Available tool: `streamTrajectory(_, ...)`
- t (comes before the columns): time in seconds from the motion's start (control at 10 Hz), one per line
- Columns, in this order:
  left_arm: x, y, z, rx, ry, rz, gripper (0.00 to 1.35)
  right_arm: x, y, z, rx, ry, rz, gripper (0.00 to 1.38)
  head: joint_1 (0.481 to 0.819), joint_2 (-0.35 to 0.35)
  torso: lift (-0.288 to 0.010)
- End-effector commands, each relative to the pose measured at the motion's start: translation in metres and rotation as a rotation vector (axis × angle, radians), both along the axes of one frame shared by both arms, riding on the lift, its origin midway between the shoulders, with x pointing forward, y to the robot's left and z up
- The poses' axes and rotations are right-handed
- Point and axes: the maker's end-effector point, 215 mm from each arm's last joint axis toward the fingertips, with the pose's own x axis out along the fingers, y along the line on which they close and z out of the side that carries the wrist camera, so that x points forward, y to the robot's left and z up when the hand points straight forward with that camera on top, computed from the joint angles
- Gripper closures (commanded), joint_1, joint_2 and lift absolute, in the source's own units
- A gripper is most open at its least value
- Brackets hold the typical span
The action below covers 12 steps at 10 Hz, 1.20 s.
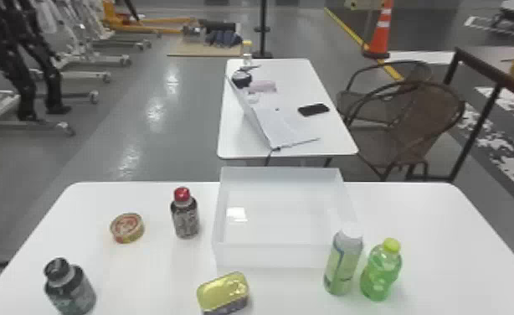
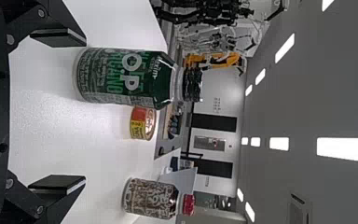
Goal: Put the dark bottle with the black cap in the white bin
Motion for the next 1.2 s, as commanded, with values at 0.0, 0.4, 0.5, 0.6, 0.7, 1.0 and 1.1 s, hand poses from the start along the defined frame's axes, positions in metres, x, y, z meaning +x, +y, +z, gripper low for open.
streamTrajectory(0.0, 0.000, -0.001, 0.000, 0.000, -0.002, 0.000, 0.25, 0.000, 0.000, 0.000, 0.000, 0.001, 0.000, 0.12, 0.549, 0.000, -0.100)
streamTrajectory(0.4, 0.000, -0.001, 0.000, -0.004, -0.001, 0.003, 0.25, 0.000, 0.000, -0.001, 0.001, 0.001, -0.001, 0.12, 0.549, 0.000, -0.100)
streamTrajectory(0.5, 0.000, 0.000, -0.001, 0.000, 0.001, 0.009, 0.24, -0.001, 0.000, -0.001, 0.001, 0.002, -0.001, 0.12, 0.549, 0.000, -0.100)
streamTrajectory(0.6, 0.001, 0.003, -0.003, 0.001, 0.004, 0.023, 0.24, -0.001, 0.000, -0.001, 0.001, 0.002, -0.001, 0.12, 0.549, 0.000, -0.100)
streamTrajectory(0.7, 0.003, 0.007, -0.003, 0.004, 0.004, 0.045, 0.24, -0.001, 0.000, -0.001, 0.003, 0.003, -0.002, 0.12, 0.549, 0.000, -0.100)
streamTrajectory(1.0, 0.028, 0.023, 0.007, 0.012, -0.030, 0.109, 0.25, 0.000, -0.001, -0.002, 0.004, 0.003, -0.001, 0.11, 0.549, 0.000, -0.100)
streamTrajectory(1.1, 0.039, 0.023, 0.009, 0.009, -0.038, 0.124, 0.25, 0.000, -0.001, -0.002, 0.003, 0.004, -0.002, 0.11, 0.549, 0.000, -0.100)
